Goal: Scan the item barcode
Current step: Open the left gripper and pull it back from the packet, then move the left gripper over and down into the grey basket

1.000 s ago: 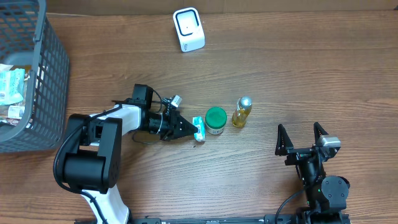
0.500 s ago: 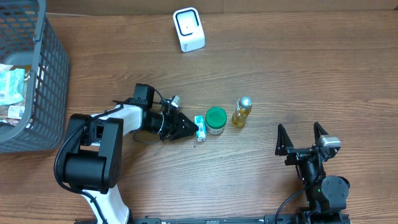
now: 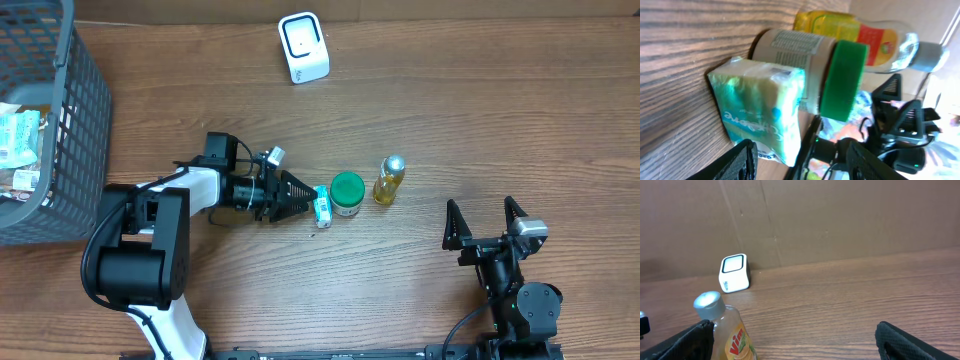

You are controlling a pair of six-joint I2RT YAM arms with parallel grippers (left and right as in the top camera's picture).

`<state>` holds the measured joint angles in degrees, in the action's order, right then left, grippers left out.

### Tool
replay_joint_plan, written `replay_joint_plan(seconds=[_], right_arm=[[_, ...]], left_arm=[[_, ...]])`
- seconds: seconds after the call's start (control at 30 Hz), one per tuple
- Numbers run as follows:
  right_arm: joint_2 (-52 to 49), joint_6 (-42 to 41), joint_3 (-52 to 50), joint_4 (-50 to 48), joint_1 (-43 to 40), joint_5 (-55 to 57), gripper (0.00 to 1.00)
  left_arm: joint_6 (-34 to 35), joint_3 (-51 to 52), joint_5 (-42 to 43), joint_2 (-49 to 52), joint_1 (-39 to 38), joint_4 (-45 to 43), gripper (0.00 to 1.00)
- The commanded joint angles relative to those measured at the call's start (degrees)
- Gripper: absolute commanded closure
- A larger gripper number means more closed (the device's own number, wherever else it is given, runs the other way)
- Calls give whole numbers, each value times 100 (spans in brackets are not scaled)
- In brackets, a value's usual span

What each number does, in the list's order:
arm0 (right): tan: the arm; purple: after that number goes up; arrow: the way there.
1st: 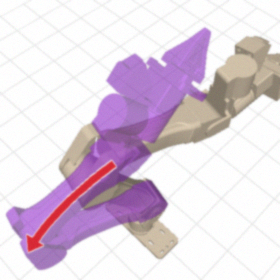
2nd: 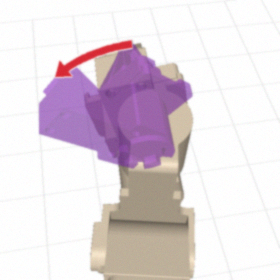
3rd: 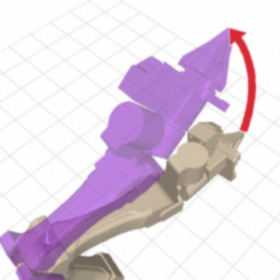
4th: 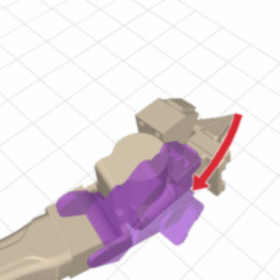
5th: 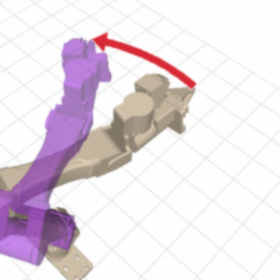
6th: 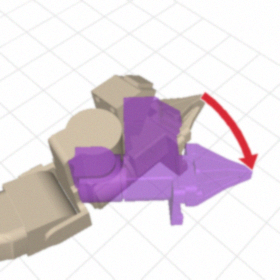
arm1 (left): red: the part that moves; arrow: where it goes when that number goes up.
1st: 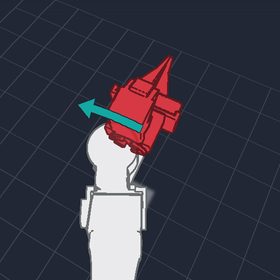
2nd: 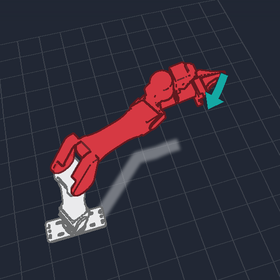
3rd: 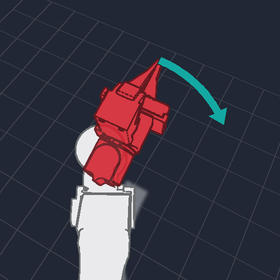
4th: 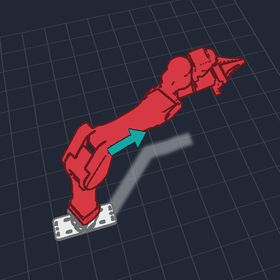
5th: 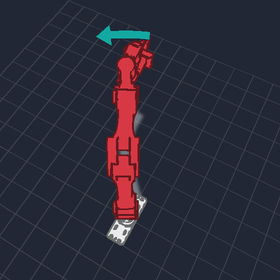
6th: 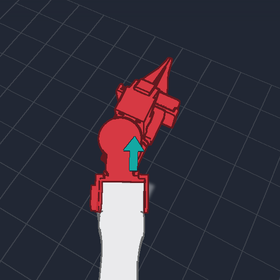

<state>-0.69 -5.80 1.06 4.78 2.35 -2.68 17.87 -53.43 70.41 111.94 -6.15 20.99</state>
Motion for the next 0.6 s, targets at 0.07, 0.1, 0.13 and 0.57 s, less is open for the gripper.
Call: replay_joint_plan(seconds=[0.07,0.1,0.13,0.57], right_arm=[[52,-20,-61,-13,31,24,0],[52,-20,-61,-13,31,24,0],[52,-20,-61,-13,31,24,0],[52,-20,-61,-13,31,24,0]], left_arm=[[24,-186,-35,-551,17,42,36],[61,-186,-151,-704,13,44,36],[107,-190,-273,-901,13,61,36],[199,-3230,-2997,-2645,11,2529,32]])
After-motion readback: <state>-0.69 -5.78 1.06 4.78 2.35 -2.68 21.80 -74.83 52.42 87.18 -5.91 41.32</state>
